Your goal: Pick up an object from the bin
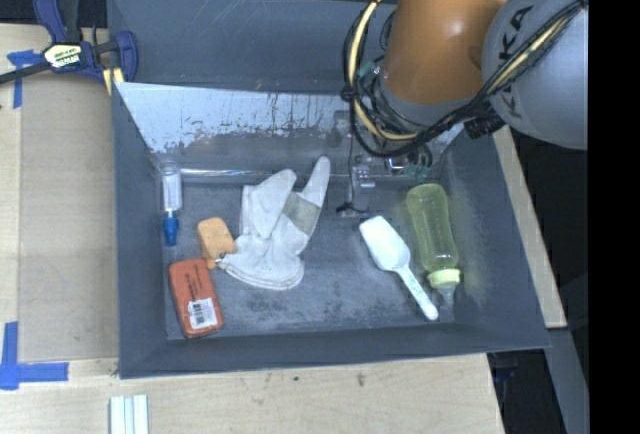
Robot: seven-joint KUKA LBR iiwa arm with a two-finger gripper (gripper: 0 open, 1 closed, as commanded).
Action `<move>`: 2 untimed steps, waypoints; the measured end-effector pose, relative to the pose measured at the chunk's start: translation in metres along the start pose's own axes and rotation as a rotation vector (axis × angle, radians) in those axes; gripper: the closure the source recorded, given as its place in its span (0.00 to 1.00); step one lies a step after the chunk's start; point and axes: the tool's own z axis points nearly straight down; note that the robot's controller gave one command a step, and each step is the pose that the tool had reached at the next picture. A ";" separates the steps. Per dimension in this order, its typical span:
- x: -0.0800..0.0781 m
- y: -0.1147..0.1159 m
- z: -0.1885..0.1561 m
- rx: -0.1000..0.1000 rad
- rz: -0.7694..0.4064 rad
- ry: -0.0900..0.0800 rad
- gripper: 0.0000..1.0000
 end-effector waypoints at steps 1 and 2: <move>0.000 0.020 0.060 0.000 -0.011 -0.005 0.00; -0.003 0.053 0.116 0.000 -0.133 0.000 0.00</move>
Offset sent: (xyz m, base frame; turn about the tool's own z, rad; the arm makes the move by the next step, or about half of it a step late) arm 0.0026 0.0599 -0.1247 -0.1405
